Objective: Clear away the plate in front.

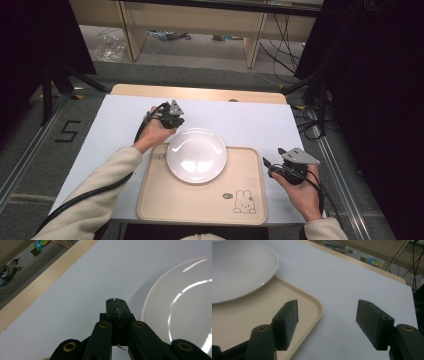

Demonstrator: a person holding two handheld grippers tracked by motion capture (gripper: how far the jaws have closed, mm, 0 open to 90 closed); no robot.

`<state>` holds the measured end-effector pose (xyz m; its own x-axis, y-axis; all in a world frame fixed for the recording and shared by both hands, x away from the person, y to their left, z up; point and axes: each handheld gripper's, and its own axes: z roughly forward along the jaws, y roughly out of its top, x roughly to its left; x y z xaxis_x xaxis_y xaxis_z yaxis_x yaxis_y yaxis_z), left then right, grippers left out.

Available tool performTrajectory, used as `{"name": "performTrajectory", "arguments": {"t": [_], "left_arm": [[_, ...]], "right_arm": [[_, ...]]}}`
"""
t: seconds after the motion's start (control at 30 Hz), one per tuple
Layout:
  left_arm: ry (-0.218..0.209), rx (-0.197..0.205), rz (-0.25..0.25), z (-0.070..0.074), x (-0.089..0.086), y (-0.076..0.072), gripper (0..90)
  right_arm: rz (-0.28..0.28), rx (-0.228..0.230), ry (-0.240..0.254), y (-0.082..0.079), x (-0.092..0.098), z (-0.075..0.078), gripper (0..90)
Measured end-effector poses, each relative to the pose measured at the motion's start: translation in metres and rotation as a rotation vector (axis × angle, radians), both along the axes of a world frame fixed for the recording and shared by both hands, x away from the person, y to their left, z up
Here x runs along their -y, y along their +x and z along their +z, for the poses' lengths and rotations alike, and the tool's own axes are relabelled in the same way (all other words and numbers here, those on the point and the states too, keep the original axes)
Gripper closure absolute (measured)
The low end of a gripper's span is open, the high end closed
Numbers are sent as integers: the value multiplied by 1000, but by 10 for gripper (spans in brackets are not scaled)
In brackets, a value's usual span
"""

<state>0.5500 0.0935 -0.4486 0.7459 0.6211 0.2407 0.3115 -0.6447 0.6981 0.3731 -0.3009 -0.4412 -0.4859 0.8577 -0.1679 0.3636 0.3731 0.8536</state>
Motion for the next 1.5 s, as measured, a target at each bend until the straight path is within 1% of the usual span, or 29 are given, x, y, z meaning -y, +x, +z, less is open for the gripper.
{"name": "performTrajectory", "arguments": {"t": [0.03, 0.13, 0.17, 0.2, 0.23, 0.3, 0.33, 0.43, 0.47, 0.53, 0.57, 0.6, 0.63, 0.73, 0.77, 0.8, 0.87, 0.93, 0.97, 1.0, 1.07, 1.1, 1.17, 1.27, 1.3, 1.4, 1.43, 1.47, 1.5], "left_arm": [[-2, -15, 4, -3, 6, 4, 900], [29, -31, -13, -9, 22, 14, 900], [42, -37, -22, -10, 26, 16, 900], [53, -42, -31, -11, 29, 18, 900], [67, -43, -41, -12, 32, 19, 900], [84, -62, -62, -13, 36, 22, 900], [86, -75, -76, -15, 38, 23, 900], [104, -78, -95, -19, 39, 25, 900], [101, -92, -104, -20, 39, 24, 900], [105, -89, -123, -21, 39, 23, 900], [103, -103, -130, -21, 39, 22, 900], [106, -98, -141, -20, 39, 21, 900], [100, -101, -151, -20, 40, 20, 900], [102, -114, -195, -17, 43, 13, 900], [113, -107, -208, -16, 44, 10, 900], [134, -106, -228, -14, 45, 7, 900], [142, -110, -254, -14, 47, 1, 900], [160, -97, -282, -14, 50, -7, 900], [161, -94, -291, -14, 50, -11, 900], [157, -96, -297, -15, 51, -14, 900], [164, -85, -308, -16, 52, -21, 900], [160, -91, -317, -19, 52, -25, 900], [169, -68, -322, -20, 52, -30, 900], [167, -49, -318, -18, 50, -35, 900], [173, -34, -314, -18, 49, -38, 900], [173, -26, -317, -17, 46, -42, 900], [169, -23, -319, -17, 46, -44, 900], [173, -26, -323, -17, 45, -45, 900], [177, -20, -326, -16, 45, -47, 900]], "right_arm": [[0, 12, -5, 1, 0, 0, 351], [2, -2, 5, 0, 0, 0, 351], [-1, 6, -5, 0, 1, 1, 351], [2, 11, 1, 0, 1, 0, 351], [1, 7, 5, 0, 1, 0, 351], [2, 8, 3, 1, 1, -1, 350], [4, -2, 5, 0, 1, -1, 350], [4, -5, 6, 0, 0, -1, 350], [4, -6, 5, 0, 0, -1, 350], [4, -7, 6, 0, 0, -1, 350], [4, 1, -1, 1, 1, -1, 350], [3, -1, 2, 1, 0, -1, 350], [4, 3, -2, 1, 0, -1, 350], [4, 3, -3, 1, 0, -1, 350], [4, 3, -4, 1, 0, -1, 350], [4, 2, -5, 1, 0, -1, 350], [4, 1, -5, 1, 0, -1, 350], [5, 1, -6, 1, 0, -1, 350], [7, 3, -6, 1, 0, -1, 350], [7, 4, -5, 1, 0, -1, 349], [6, 4, -7, 1, 0, -1, 350], [6, 4, -7, 1, 0, -1, 349], [7, 4, -8, 1, 0, -1, 350], [7, 3, -13, 1, 0, 0, 350], [6, 1, -13, 0, 0, 0, 350], [7, -1, -14, 1, -1, -1, 349], [8, -12, -9, 0, -1, -1, 350], [8, -3, -15, 1, -1, -1, 349], [7, -1, -14, 1, -1, -1, 349]]}}
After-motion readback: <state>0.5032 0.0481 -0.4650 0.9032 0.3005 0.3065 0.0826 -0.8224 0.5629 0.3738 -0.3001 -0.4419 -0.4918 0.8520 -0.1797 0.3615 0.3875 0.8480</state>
